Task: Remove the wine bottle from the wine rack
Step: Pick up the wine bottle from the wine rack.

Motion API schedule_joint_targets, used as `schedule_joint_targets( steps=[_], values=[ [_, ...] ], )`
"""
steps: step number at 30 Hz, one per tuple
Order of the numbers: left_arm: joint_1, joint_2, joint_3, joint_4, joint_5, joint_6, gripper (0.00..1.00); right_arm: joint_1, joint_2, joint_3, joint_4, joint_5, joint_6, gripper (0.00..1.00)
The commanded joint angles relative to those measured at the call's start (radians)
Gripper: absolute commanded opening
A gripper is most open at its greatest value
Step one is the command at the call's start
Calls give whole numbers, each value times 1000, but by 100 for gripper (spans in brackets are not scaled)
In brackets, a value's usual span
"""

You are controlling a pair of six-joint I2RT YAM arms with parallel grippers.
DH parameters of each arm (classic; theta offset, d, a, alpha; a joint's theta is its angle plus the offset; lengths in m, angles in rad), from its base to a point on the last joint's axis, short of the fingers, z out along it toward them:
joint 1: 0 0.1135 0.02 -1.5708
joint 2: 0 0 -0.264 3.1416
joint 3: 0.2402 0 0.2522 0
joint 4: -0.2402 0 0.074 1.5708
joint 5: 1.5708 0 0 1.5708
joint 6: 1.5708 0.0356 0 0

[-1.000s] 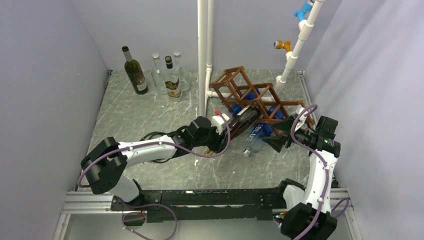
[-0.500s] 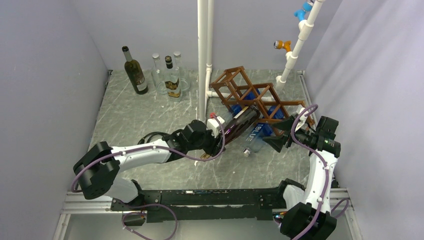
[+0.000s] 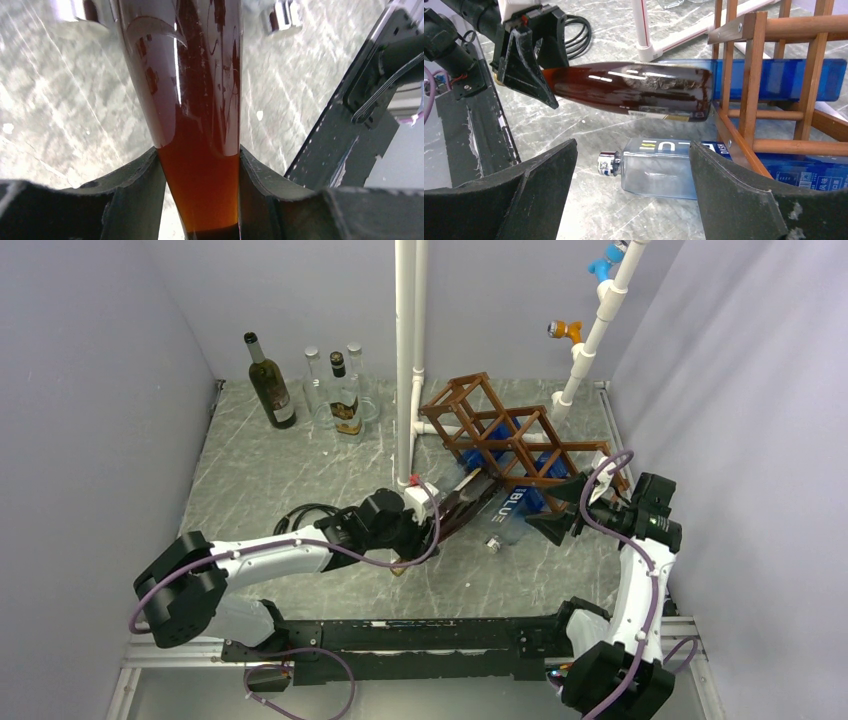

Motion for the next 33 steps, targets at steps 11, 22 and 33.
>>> schedule_joint_targets(
  steps=[11,22,33],
  values=[
    [-8,-132,27,244,43,-12,0,55,74,95,-125,38,-164,84],
    [-8,-214,44,56,82,-55,0,299,208,233,-347,189,-475,83],
    [6,-265,134,-237,154,-165,0,619,380,285,-303,229,-849,86]
  ],
)
